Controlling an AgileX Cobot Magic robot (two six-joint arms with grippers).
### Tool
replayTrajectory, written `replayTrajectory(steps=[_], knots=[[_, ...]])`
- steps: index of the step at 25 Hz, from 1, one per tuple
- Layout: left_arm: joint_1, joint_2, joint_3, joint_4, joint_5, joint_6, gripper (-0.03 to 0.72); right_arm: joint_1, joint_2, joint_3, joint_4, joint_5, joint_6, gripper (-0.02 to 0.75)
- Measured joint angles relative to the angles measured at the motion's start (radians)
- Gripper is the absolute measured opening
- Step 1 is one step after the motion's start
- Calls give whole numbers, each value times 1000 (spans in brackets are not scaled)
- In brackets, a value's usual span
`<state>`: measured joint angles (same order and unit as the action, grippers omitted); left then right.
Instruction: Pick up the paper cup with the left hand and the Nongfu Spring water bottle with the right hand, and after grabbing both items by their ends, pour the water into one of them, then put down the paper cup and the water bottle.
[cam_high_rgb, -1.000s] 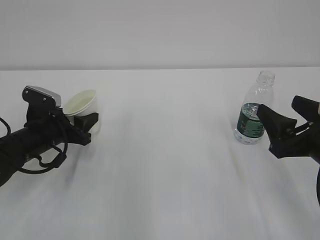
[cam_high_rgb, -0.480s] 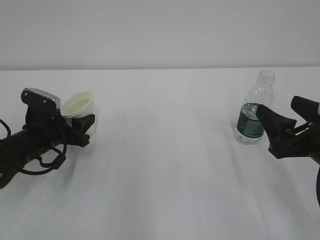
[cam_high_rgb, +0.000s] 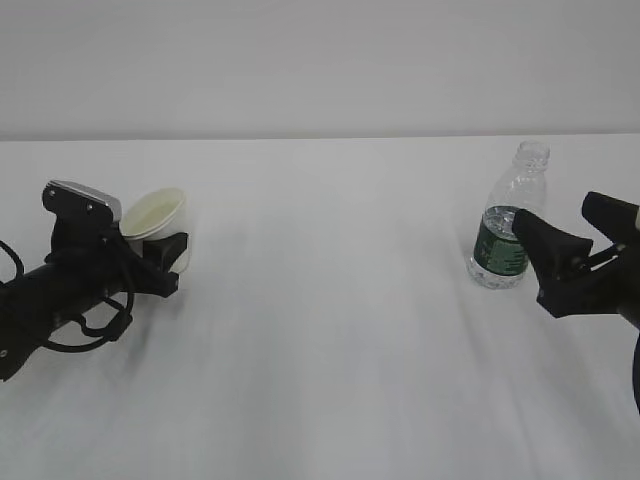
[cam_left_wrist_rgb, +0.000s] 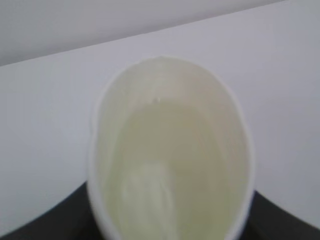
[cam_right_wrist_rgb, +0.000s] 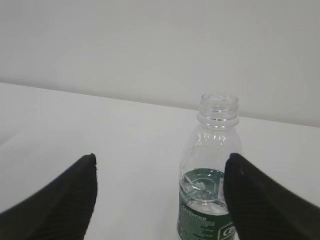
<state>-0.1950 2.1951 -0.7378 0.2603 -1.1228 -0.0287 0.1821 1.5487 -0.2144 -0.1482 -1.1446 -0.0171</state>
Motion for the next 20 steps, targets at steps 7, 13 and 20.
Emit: replayTrajectory(steps=[7,13,20], knots=[[0,21,0,-2,-21,1,381,0,0,0,0,0,3,589],[0,21,0,-2,-21,1,407,0,0,0,0,0,4,589],[0,21,0,-2,-21,1,594,0,0,0,0,0,4,589]])
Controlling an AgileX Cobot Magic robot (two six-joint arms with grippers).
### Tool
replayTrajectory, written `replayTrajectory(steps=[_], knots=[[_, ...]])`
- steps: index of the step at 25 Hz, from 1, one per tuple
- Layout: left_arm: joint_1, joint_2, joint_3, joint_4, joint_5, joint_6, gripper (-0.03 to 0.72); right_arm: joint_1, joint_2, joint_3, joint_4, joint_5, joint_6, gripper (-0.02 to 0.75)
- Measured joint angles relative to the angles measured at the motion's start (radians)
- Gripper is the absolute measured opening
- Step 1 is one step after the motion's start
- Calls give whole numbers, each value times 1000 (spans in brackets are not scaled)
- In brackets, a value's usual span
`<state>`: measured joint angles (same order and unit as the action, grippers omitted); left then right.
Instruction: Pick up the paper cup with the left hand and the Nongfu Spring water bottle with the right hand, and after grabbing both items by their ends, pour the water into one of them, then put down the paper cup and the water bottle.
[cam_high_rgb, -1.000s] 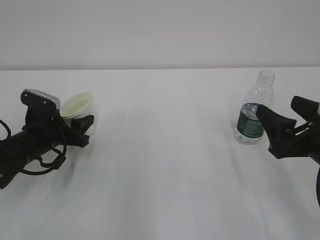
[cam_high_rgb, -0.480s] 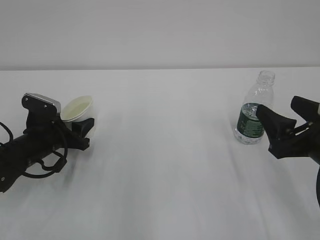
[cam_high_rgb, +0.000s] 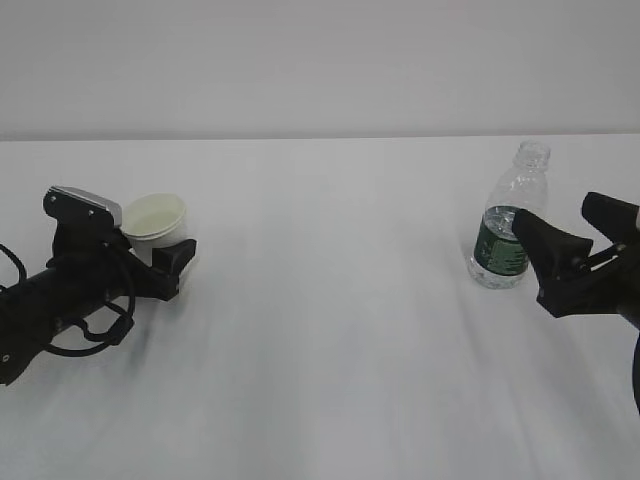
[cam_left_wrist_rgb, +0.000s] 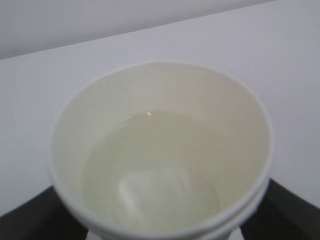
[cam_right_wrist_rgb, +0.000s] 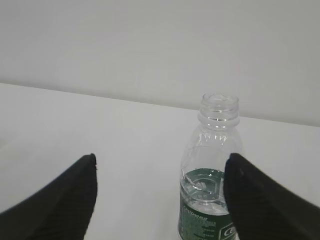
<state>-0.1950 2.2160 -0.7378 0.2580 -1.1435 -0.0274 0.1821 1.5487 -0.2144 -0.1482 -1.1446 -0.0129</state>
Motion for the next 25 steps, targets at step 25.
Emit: replayTrajectory(steps=[25], knots=[[0,-42,79,3,0,1,690,0,0,0,0,0,2,589]])
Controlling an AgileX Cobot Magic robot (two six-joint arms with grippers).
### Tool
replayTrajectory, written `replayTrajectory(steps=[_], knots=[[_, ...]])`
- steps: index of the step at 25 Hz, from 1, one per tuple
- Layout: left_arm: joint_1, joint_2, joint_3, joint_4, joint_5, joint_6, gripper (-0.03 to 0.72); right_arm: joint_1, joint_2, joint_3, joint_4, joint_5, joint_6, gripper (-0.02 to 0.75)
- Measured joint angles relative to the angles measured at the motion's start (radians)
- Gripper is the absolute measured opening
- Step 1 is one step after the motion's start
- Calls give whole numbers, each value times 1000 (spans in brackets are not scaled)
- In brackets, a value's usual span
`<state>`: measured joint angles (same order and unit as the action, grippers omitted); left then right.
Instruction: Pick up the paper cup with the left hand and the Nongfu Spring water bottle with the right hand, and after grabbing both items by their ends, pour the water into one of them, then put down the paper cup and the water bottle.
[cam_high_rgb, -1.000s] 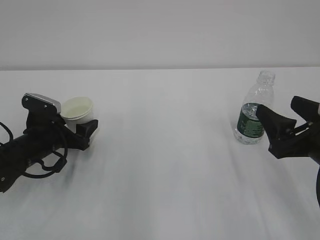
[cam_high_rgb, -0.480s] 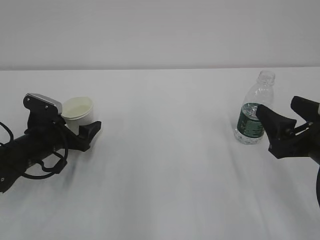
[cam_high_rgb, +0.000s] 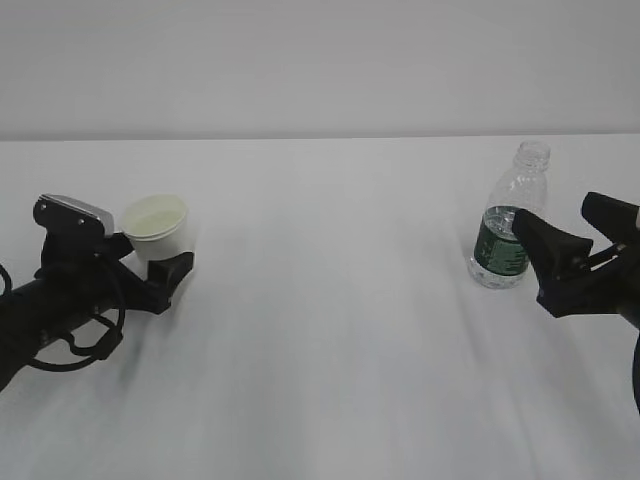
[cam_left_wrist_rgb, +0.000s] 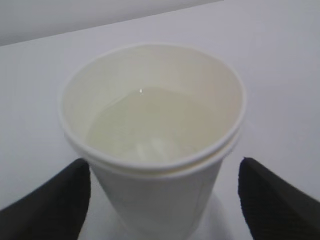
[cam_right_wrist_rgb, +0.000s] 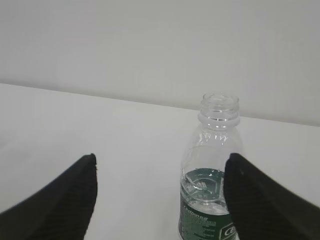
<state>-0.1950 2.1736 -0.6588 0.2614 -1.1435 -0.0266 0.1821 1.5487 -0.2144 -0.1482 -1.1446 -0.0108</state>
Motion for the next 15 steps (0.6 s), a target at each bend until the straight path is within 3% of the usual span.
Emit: replayTrajectory(steps=[8,12,15], knots=[[0,-49,60,-39,-2,-9,684,0,0,6,0,0,77,589],[0,-77,99,-49,-2,-143,669,0,0,22,-4,0,94,589],[0,-121,149,-51,-2,-179,639,0,0,40,-16,0,97,589]])
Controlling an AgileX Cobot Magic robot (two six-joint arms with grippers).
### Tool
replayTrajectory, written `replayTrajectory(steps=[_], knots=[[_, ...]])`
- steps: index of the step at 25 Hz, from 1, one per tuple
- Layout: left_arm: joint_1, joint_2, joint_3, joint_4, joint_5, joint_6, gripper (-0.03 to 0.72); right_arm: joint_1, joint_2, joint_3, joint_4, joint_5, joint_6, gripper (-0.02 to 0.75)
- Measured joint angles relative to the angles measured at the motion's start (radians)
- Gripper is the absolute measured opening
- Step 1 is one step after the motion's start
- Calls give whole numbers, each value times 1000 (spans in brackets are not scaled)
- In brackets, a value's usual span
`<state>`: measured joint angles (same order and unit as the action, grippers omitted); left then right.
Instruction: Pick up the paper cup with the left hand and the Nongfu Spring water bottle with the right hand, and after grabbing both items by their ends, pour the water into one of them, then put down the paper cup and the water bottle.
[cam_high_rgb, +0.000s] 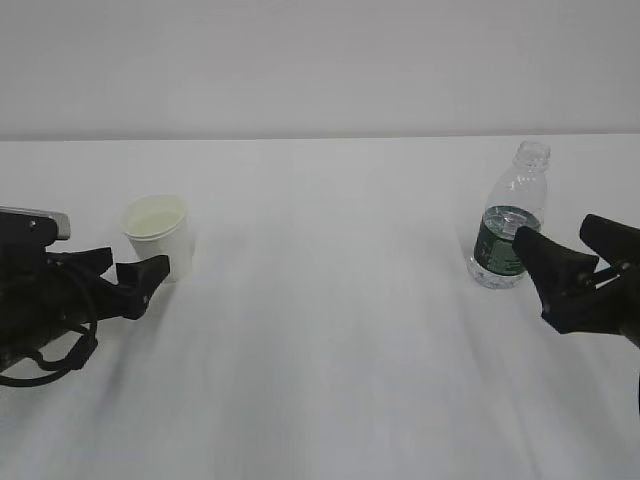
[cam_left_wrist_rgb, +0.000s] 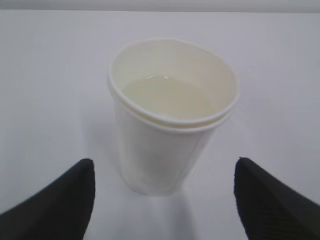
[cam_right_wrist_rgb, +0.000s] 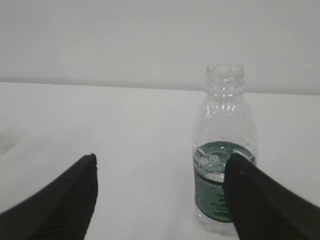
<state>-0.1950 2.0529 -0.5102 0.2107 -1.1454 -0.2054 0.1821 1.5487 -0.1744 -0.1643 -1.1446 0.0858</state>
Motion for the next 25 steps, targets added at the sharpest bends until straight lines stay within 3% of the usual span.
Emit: replayTrajectory(steps=[11,17,25], knots=[[0,-227,180,-5,0,-10,596,0,-11,38,-19,0,2,589],[0,-336,217,-12,0,-10,594,0,-126,38,87,3,17,589],[0,-438,219,-15,10,-10,592,0,-351,41,141,258,-54,589]])
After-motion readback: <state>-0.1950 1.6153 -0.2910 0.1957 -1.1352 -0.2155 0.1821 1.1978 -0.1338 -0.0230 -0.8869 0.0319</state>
